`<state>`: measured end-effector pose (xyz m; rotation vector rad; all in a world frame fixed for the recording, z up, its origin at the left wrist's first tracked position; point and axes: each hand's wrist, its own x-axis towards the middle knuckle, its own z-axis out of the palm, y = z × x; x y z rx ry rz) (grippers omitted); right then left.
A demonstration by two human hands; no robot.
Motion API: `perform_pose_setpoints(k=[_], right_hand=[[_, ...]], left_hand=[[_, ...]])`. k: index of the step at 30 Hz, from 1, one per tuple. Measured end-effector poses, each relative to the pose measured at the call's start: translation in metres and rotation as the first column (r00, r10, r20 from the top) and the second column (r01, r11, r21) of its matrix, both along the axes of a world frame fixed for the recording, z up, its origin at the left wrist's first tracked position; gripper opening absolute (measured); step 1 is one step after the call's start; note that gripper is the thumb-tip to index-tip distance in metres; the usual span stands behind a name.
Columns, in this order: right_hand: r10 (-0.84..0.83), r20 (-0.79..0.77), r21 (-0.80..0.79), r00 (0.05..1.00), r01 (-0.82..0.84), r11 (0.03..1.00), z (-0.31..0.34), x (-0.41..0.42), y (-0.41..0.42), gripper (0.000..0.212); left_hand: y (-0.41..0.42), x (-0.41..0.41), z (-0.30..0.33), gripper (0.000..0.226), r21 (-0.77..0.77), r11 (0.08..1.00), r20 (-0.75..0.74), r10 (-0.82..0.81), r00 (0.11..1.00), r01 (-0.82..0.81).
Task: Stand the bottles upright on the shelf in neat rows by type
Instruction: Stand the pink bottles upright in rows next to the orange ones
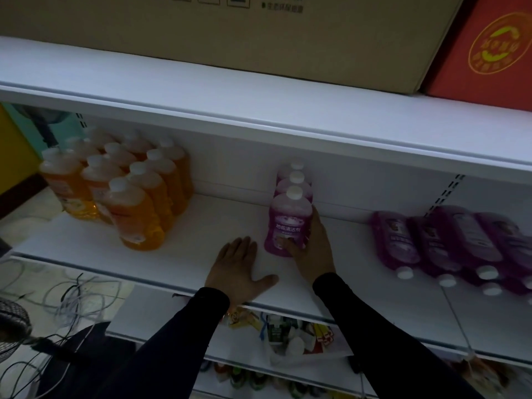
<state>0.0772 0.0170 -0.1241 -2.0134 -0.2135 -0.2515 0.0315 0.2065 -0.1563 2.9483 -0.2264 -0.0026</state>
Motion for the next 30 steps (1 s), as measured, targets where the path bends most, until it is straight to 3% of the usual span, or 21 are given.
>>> perform_pose_setpoints(k=[9,11,14,17,18,23,28,30], right_hand=[[-0.029,-0.062,-0.082,0.998,0.024,0.996,0.002,-0.004,-0.014,0.099],[-0.121,0.028,-0.185,0.992,0.124,0.975,0.002,-0.009,-0.038,0.086],[-0.320,0.209,-0.454,0.924,0.381,0.805,0.003,-0.005,-0.098,0.076],[-0.455,0.167,-0.686,0.874,0.435,0.583,0.000,-0.003,-0.148,0.084],[-0.475,0.148,-0.715,0.867,0.426,0.555,-0.001,-0.004,-0.158,0.087],[-0.326,0.031,-0.803,0.945,0.218,0.555,0.003,-0.010,-0.175,0.073],[0.042,-0.090,-0.608,0.995,-0.088,0.789,0.012,-0.047,-0.200,0.070],[0.071,-0.192,-0.541,0.979,-0.166,0.824,0.015,-0.059,-0.210,0.078]], left_hand=[[-0.001,-0.002,0.011,0.103,-0.019,1.000,-0.063,-0.025,0.998,0.023],[-0.004,-0.007,0.017,0.098,-0.096,0.994,-0.078,-0.059,0.995,0.051],[-0.018,-0.019,0.026,0.081,-0.218,0.966,-0.010,-0.144,0.990,0.138],[-0.046,-0.025,0.038,0.073,-0.263,0.944,0.004,-0.205,0.979,0.199],[-0.057,-0.025,0.041,0.072,-0.261,0.940,-0.006,-0.230,0.973,0.220],[-0.108,-0.012,0.057,0.070,-0.254,0.922,-0.048,-0.312,0.949,0.291],[-0.146,0.003,0.068,0.067,-0.224,0.910,-0.026,-0.364,0.931,0.350],[-0.159,0.010,0.071,0.067,-0.209,0.898,0.011,-0.395,0.919,0.388]])
